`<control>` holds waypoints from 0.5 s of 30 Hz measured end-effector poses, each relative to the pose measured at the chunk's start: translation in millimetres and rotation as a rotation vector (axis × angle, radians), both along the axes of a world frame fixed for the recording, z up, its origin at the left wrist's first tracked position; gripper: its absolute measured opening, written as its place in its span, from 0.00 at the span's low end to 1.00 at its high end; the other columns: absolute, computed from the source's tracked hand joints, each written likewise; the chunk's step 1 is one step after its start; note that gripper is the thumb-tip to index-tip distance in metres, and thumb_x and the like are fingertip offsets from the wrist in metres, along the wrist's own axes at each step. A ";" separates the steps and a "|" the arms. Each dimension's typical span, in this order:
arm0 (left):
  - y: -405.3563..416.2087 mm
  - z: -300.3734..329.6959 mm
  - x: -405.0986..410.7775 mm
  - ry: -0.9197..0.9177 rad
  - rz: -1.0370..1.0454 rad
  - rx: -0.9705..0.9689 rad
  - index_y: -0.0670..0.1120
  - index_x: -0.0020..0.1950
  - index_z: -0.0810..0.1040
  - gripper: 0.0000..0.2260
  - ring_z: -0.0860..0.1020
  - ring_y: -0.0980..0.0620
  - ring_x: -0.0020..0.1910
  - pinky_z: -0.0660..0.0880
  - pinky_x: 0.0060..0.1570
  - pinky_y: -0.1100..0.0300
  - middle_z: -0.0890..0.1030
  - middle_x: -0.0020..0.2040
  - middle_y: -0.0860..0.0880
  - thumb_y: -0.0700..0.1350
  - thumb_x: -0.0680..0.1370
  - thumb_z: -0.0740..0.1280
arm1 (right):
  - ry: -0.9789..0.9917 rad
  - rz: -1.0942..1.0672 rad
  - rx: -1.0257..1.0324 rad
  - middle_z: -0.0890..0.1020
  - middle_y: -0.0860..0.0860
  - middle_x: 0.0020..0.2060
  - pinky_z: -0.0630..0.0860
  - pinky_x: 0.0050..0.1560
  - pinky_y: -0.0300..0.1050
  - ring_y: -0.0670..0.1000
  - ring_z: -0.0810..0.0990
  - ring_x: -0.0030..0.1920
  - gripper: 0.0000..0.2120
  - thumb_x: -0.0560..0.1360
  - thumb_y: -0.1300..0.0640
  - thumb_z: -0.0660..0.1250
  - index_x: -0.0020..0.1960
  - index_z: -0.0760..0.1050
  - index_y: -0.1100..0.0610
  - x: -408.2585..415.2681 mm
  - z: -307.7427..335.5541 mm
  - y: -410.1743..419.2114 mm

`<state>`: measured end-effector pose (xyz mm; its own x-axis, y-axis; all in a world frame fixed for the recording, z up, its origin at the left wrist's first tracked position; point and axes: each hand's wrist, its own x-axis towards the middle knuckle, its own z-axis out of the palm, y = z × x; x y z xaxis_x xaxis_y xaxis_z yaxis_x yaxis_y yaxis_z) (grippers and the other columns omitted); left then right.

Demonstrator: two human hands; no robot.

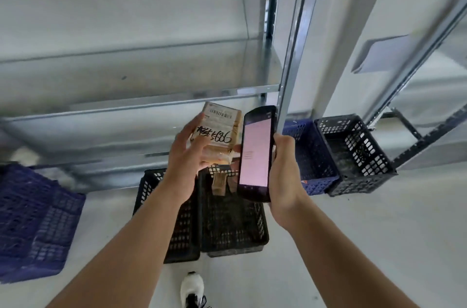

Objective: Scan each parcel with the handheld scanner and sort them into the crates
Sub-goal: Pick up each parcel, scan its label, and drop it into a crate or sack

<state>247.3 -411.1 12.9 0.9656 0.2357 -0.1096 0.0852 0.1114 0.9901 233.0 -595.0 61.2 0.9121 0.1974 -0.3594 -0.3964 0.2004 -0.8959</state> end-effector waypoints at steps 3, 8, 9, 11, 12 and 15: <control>6.4 59.3 -8.9 -0.113 0.017 -0.016 0.57 0.77 0.74 0.25 0.87 0.42 0.55 0.85 0.55 0.46 0.87 0.61 0.47 0.39 0.82 0.70 | -0.086 0.031 -0.001 0.89 0.57 0.46 0.81 0.40 0.43 0.53 0.85 0.41 0.28 0.86 0.46 0.45 0.57 0.83 0.55 -9.4 60.1 -5.0; 28.1 146.9 -12.8 -0.343 0.005 0.010 0.56 0.73 0.78 0.27 0.85 0.41 0.61 0.85 0.52 0.50 0.81 0.68 0.42 0.31 0.79 0.70 | -0.150 0.062 0.019 0.88 0.63 0.49 0.83 0.48 0.55 0.59 0.85 0.44 0.31 0.85 0.41 0.45 0.64 0.82 0.56 -21.6 147.3 1.5; 32.6 163.2 -12.3 -0.394 -0.012 0.022 0.55 0.73 0.78 0.27 0.84 0.40 0.61 0.85 0.52 0.51 0.81 0.68 0.41 0.30 0.79 0.69 | -0.171 0.059 0.040 0.88 0.62 0.50 0.82 0.51 0.58 0.60 0.85 0.44 0.30 0.85 0.41 0.45 0.64 0.81 0.56 -23.8 162.7 3.7; 44.3 193.3 -9.4 -0.477 -0.040 0.063 0.56 0.72 0.79 0.27 0.83 0.39 0.64 0.84 0.52 0.52 0.79 0.70 0.39 0.29 0.80 0.68 | -0.213 0.046 0.102 0.88 0.61 0.53 0.82 0.53 0.60 0.60 0.85 0.46 0.30 0.86 0.42 0.47 0.67 0.80 0.56 -28.1 191.4 9.2; 50.7 207.8 -7.0 -0.517 -0.043 0.086 0.56 0.72 0.79 0.27 0.82 0.39 0.66 0.84 0.53 0.53 0.77 0.71 0.39 0.30 0.80 0.68 | -0.232 0.040 0.135 0.87 0.62 0.55 0.82 0.54 0.60 0.61 0.84 0.47 0.29 0.86 0.42 0.47 0.68 0.80 0.56 -29.9 204.6 12.1; 71.0 248.0 -3.2 -0.643 -0.028 0.181 0.55 0.75 0.77 0.27 0.78 0.38 0.70 0.82 0.59 0.44 0.75 0.74 0.41 0.34 0.79 0.72 | -0.274 0.059 0.232 0.85 0.65 0.61 0.81 0.55 0.60 0.64 0.83 0.50 0.29 0.85 0.41 0.48 0.67 0.81 0.56 -38.0 241.2 20.4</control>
<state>244.2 -340.1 260.9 0.8318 0.1698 0.5285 -0.5274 -0.0549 0.8478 195.0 -574.6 302.4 0.9528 0.3005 -0.0430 -0.1653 0.3945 -0.9039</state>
